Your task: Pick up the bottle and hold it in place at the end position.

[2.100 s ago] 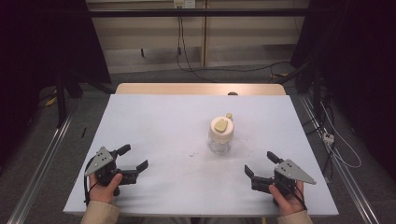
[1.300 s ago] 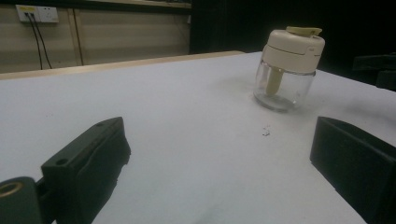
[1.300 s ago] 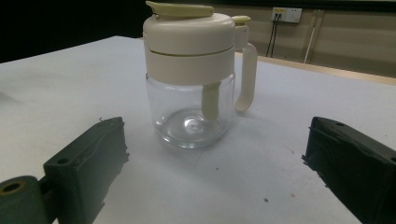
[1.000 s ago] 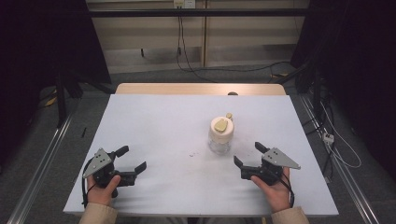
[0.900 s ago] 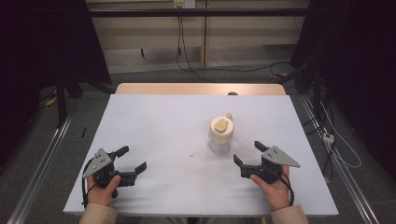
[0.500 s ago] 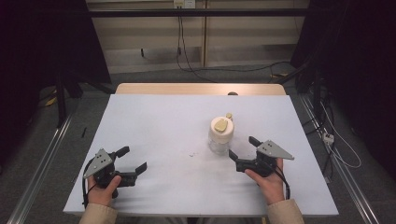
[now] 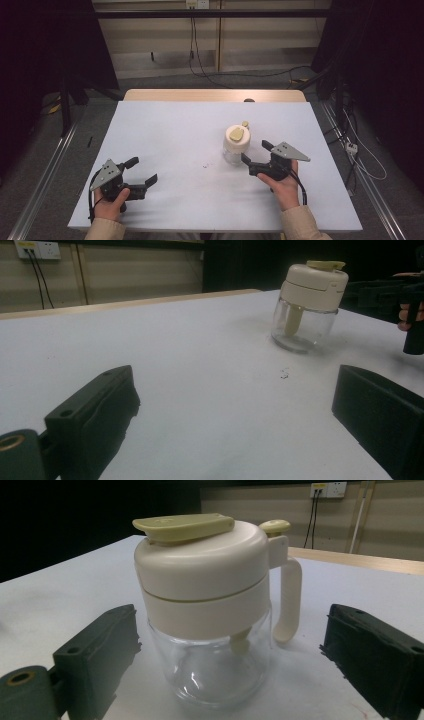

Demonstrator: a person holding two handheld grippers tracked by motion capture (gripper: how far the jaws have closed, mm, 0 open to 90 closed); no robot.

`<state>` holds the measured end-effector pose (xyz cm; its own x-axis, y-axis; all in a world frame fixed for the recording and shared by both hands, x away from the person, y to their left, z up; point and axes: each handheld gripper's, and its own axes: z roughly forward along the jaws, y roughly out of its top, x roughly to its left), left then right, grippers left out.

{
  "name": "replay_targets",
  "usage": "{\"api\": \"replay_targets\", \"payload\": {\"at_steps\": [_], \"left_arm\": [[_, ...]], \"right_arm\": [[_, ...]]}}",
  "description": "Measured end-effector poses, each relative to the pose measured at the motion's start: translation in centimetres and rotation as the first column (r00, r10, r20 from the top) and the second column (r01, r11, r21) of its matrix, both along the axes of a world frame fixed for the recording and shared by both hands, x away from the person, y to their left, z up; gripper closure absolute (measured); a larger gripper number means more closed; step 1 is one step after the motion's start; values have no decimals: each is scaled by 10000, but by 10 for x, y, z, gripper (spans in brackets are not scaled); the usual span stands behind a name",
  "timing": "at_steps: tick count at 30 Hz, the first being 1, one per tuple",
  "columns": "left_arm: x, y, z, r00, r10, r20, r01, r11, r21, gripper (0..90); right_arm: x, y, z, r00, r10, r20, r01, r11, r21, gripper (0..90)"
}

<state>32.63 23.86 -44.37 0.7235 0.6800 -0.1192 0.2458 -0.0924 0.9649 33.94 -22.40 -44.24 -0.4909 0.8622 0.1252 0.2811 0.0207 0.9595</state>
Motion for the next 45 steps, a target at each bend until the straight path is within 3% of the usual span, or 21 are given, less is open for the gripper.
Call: {"api": "replay_targets", "payload": {"at_steps": [5, 12, 18, 23, 30, 32, 38, 45], "left_arm": [[1, 0, -2, 9999, -42, -166, 43, 10000, 61, 38], [1, 1, -3, 9997, -60, -244, 62, 9999, 88, 37], [2, 1, -4, 9995, -61, -321, 64, 9999, 108, 37], [2, 1, -6, 9992, -66, -402, 68, 10000, 70, 38], [3, 2, -6, 9993, -7, -382, 9, 10000, 38, 37], [2, 3, -6, 9991, 69, -420, -68, 10000, 19, 38], [1, 2, -6, 9992, 119, -375, -118, 9999, 26, 37], [1, 0, -5, 9993, 168, -336, -166, 9998, 67, 37]], "right_arm": [[8, 6, -1, 9994, 295, -152, -295, 9996, 7, 77], [15, 13, 0, 9987, 490, -117, -494, 9980, -396, 104], [23, 16, -2, 9978, 638, -185, -645, 9973, -360, 121], [30, 21, -1, 9968, 771, -219, -784, 9947, -658, 105], [40, 27, -2, 9962, 833, -239, -843, 9955, -436, 79], [41, 29, -1, 9963, 851, -148, -859, 9942, -653, 84], [38, 37, 2, 9992, 397, -64, -402, 9929, -1118, 91], [28, 46, 1, 9985, -543, 55, 546, 9924, -1100, 98]]}}
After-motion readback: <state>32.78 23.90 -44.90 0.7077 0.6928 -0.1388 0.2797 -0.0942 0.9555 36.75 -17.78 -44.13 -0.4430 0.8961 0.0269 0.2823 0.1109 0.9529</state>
